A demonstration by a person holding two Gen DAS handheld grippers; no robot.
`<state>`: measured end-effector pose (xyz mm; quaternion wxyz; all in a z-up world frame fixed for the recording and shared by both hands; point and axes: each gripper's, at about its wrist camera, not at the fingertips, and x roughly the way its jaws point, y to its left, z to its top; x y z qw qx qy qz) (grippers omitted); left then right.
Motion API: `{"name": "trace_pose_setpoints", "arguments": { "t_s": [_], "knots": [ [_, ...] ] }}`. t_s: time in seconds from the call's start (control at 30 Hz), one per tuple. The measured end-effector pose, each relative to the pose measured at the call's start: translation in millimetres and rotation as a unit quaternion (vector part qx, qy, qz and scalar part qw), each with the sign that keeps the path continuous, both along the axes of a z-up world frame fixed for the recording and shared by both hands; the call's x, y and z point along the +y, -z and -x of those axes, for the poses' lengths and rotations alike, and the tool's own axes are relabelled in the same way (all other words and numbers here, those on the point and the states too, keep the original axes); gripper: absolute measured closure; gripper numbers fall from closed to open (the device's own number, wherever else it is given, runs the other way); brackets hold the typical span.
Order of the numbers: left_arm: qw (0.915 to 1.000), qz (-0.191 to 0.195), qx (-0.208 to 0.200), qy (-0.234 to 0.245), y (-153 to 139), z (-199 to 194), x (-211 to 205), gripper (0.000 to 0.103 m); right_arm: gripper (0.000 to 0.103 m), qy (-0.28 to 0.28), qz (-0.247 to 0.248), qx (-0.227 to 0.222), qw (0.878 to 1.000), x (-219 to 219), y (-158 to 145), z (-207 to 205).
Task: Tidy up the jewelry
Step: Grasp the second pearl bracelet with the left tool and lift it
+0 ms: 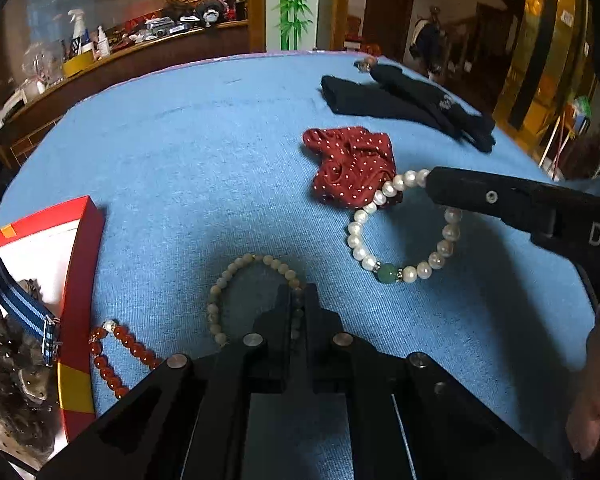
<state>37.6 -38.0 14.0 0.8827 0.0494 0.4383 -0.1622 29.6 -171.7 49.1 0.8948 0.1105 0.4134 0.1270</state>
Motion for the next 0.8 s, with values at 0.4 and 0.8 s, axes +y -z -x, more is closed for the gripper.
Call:
{"name": "trace_pose_setpoints", "arguments": {
  "t_s": [0.4, 0.8],
  "knots": [
    [0.9932, 0.088, -0.069, -0.032, -45, 2, 36, 0.098, 0.093, 0.001, -0.045, -0.082, 0.996, -6, -28, 14],
    [0.9909, 0.069, -0.106, -0.045, -55, 12, 42, 0.098, 0.093, -0.032, -0.047, -0.108, 0.993, 9, -31, 20]
  ]
}}
